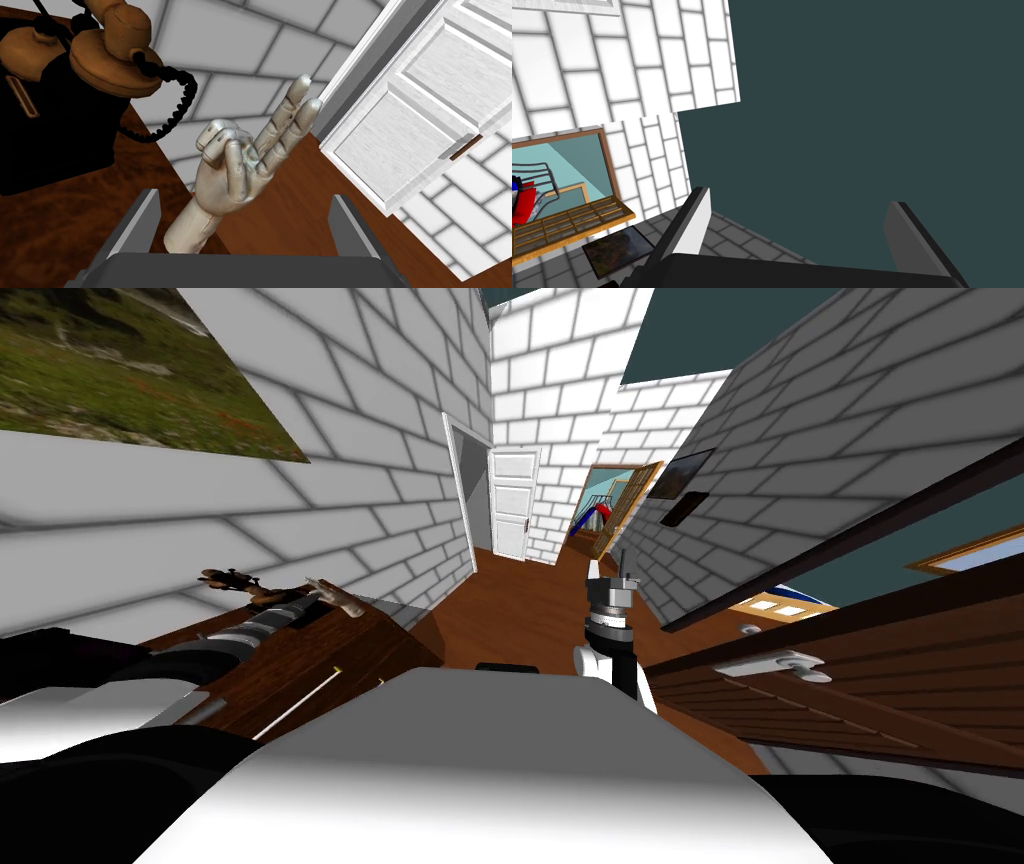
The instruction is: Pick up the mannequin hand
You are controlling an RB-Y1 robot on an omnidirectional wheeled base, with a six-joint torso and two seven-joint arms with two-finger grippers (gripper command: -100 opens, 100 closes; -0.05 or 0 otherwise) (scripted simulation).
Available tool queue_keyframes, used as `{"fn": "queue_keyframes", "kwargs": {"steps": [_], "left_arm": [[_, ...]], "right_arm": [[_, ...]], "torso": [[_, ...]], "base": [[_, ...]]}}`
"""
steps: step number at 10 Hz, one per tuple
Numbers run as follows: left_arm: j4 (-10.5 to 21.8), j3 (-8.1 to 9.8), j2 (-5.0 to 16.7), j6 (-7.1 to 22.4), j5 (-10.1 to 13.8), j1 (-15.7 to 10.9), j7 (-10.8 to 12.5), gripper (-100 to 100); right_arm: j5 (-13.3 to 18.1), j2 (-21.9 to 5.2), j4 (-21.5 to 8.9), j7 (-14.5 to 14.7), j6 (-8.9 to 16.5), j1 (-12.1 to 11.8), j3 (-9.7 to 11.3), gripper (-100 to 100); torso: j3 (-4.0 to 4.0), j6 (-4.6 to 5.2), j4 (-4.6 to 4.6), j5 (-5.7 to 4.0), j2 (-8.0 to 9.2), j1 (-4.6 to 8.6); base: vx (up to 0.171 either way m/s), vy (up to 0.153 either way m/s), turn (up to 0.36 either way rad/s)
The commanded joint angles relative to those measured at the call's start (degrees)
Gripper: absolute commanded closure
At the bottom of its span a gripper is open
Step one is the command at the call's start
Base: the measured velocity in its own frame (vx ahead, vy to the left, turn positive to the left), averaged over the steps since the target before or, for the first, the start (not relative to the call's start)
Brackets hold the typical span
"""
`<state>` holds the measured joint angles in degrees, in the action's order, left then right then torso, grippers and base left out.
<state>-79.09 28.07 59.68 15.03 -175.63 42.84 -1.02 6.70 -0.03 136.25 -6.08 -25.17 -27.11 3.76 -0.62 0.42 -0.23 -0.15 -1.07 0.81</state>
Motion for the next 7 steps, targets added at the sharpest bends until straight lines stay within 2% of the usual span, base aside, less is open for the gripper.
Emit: {"fn": "queue_keyframes", "kwargs": {"steps": [1, 2, 3, 4, 5, 6, 7], "left_arm": [[1.17, -0.21, -0.19, -1.01, 0.76, 1.72, -0.16, -100], [1.52, -0.41, -0.49, -1.66, 0.93, 2.15, -0.47, -100], [0.99, -0.26, -0.61, -1.27, 0.69, 1.82, -0.43, -100], [0.98, -0.25, -0.67, -1.44, 0.71, 1.91, -0.51, 0], [3.84, 1.84, -0.55, -2.24, 3.58, -0.98, 2.36, -100], [6.17, 1.84, -0.55, -2.24, 4.95, -1.60, 3.48, -100], [6.17, 1.84, -0.55, -2.24, 6.68, -1.60, 3.59, -100]], "right_arm": [[0.00, 0.00, 0.00, 0.00, 0.00, 0.00, 0.00, 0], [0.00, 0.00, 0.00, 0.00, 0.00, 0.00, 0.00, 0], [0.00, -0.01, 0.00, 0.00, 0.00, 0.00, -0.01, 0], [0.00, 0.00, 0.00, 0.00, 0.00, 0.01, 0.00, 0], [0.00, 0.00, -0.01, 0.00, 0.00, 0.02, 0.00, 0], [0.00, 0.00, -0.01, 0.00, 0.01, 0.05, 0.00, 0], [0.00, -0.01, -0.02, 0.00, 0.01, 0.05, 0.00, 0]], "torso": [[0.00, 0.00, 0.00, 0.00, 0.00, 0.00], [-0.02, 0.00, -0.01, 0.02, -0.04, -0.11], [-0.03, 0.00, -0.01, 0.04, -0.04, -0.21], [0.13, 0.02, 0.04, 0.05, 0.26, -0.21], [0.29, 0.01, 0.11, 0.04, 0.52, -0.20], [0.51, 0.11, 0.19, 0.07, 0.94, -0.38], [0.73, 0.06, 0.28, 0.09, 1.28, -0.41]], "base": [[0.200, -0.012, 0.034], [0.198, 0.013, 0.042], [0.085, 0.008, 0.010], [0.016, 0.001, -0.005], [-0.118, 0.052, -0.333], [-0.207, 0.060, -0.428], [-0.145, 0.030, -0.095]]}}
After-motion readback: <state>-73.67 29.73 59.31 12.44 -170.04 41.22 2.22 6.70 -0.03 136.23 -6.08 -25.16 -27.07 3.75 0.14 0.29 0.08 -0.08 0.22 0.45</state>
